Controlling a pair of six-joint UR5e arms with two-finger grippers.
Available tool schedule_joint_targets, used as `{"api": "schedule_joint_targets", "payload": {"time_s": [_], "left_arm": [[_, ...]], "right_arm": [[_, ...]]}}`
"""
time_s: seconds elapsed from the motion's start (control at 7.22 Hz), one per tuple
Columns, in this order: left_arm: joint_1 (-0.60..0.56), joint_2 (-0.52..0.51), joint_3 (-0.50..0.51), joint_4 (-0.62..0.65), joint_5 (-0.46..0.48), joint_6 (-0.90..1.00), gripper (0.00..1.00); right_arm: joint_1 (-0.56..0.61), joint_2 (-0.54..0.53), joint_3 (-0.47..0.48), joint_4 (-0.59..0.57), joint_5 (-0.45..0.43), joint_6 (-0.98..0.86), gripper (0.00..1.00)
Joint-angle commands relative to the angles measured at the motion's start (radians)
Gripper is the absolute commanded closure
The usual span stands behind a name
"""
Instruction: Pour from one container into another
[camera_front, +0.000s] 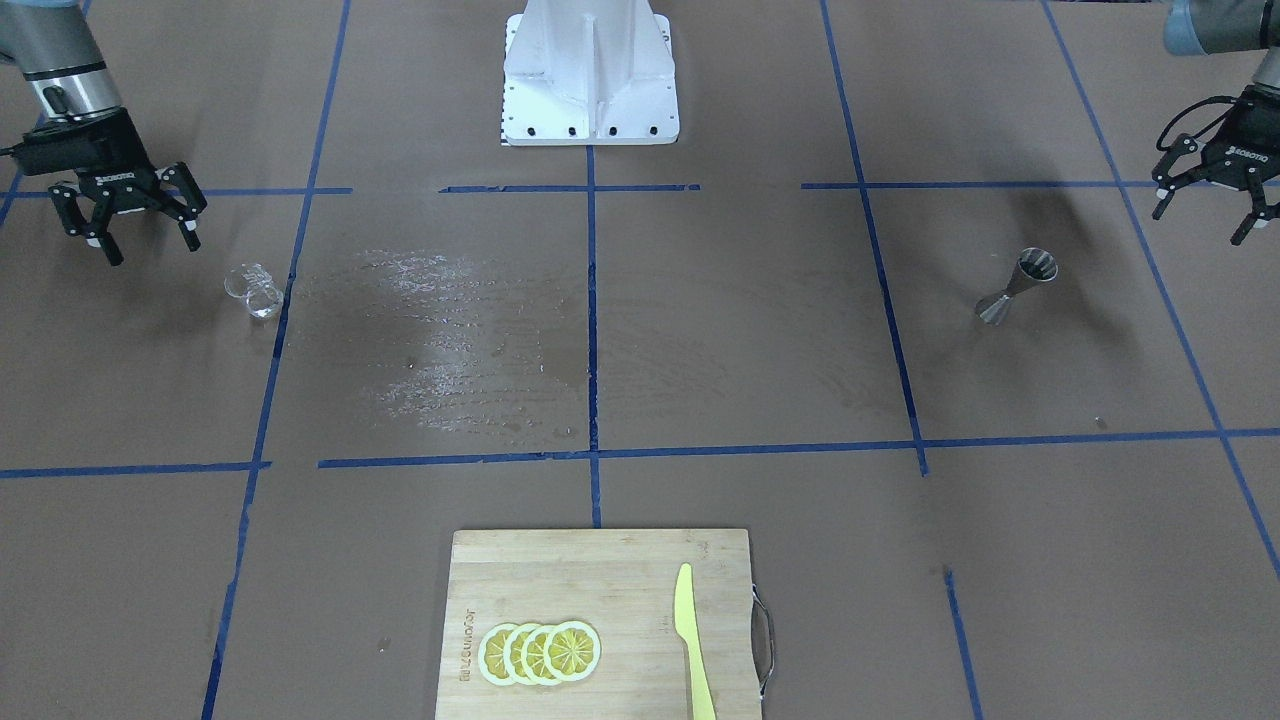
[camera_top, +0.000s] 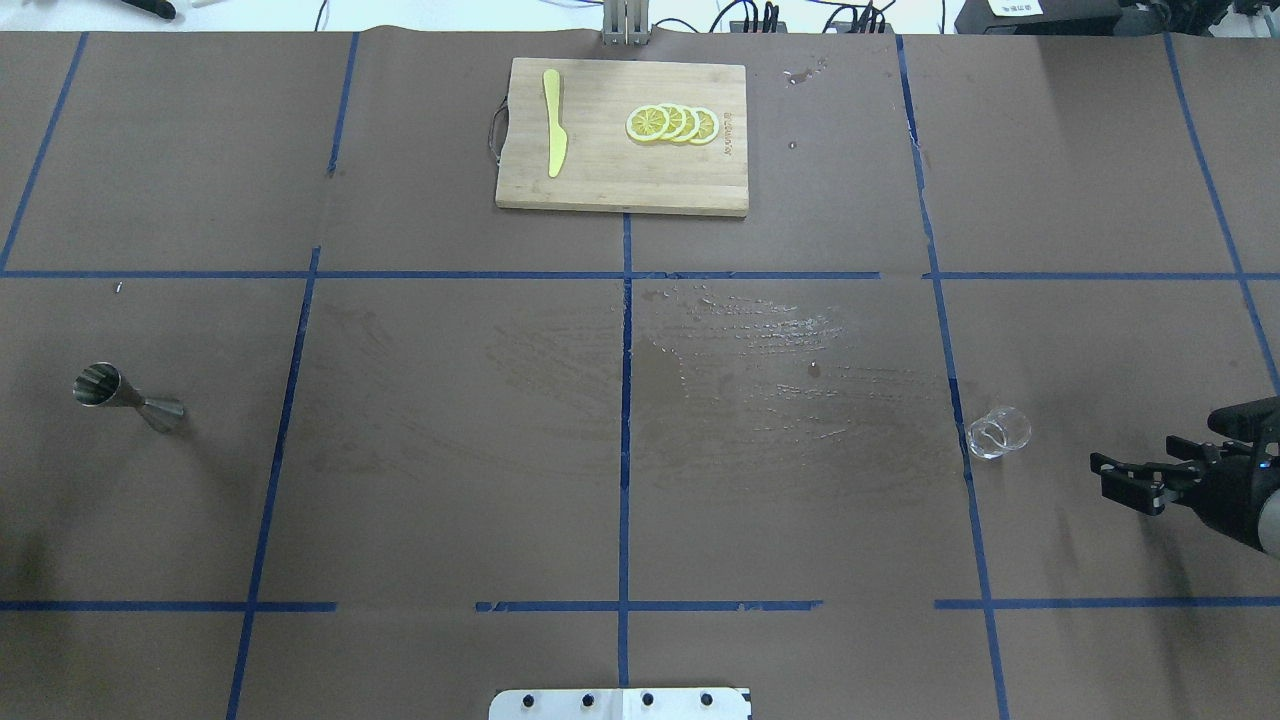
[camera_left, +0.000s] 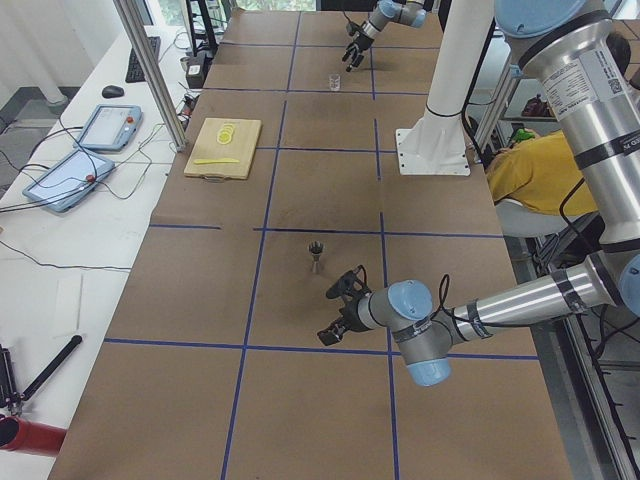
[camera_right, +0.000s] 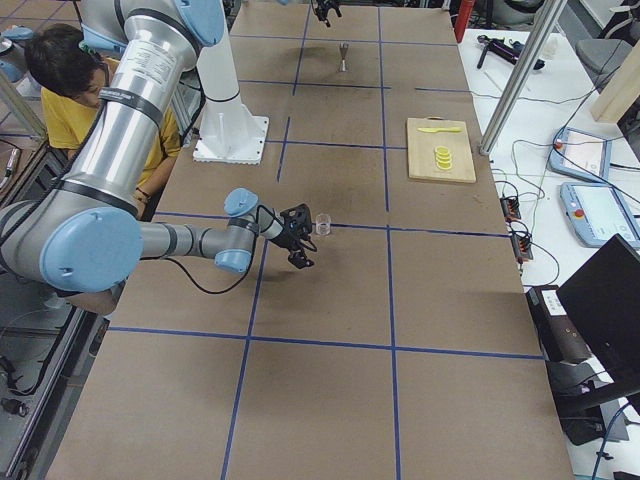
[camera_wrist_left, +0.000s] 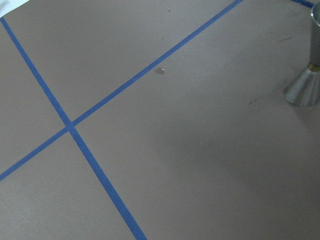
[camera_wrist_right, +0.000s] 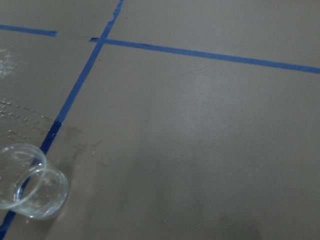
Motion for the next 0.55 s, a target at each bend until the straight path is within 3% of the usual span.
{"api": "schedule_joint_targets", "payload": {"time_s": [0.0,0.28,0.42], "left_arm": [[-0.039,-0.023,0.000,0.097,-0.019,-0.016,0.00],[-0.215,-0.095,-0.004,0.327,-0.202,0.008,0.00],[-0.293,-0.122,-0.015,0.418,-0.322,0.043,0.00]], "right_arm": [[0.401,0.070,-0.020,-0.113,0.433,-0.206,0.00],[0.742,0.217,-0.020,-0.461,0.766,-0.500,0.00],[0.851,0.271,-0.020,-0.652,0.816,-0.632,0.00]]}}
